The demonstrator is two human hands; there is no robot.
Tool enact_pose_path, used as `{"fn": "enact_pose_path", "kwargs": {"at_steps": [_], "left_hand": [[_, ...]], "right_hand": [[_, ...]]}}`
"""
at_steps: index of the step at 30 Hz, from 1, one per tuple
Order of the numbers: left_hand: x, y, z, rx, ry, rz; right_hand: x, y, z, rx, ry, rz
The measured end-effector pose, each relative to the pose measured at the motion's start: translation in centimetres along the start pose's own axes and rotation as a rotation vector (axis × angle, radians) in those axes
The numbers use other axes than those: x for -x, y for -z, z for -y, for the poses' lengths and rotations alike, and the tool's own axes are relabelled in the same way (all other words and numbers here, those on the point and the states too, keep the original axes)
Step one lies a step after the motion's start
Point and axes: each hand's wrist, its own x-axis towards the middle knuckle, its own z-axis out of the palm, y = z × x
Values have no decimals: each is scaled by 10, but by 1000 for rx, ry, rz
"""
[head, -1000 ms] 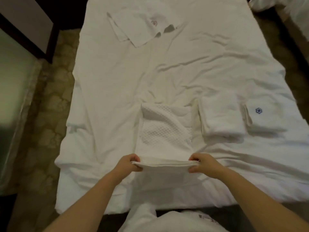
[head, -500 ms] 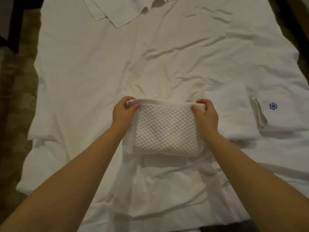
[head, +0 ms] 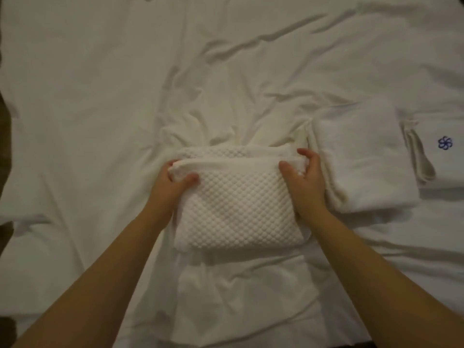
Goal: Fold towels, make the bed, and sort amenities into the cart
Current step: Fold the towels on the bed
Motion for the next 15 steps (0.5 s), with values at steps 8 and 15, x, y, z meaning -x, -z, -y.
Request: {"fn": "enact_pose_path", "kwargs": {"at_steps": [8, 15], "left_hand": [[69, 22, 18, 151, 173, 329], [143, 49, 58, -128, 97, 507]], "right_hand": [[70, 41, -14, -13, -151, 359], [149, 92, -46, 270, -1, 644]]}}
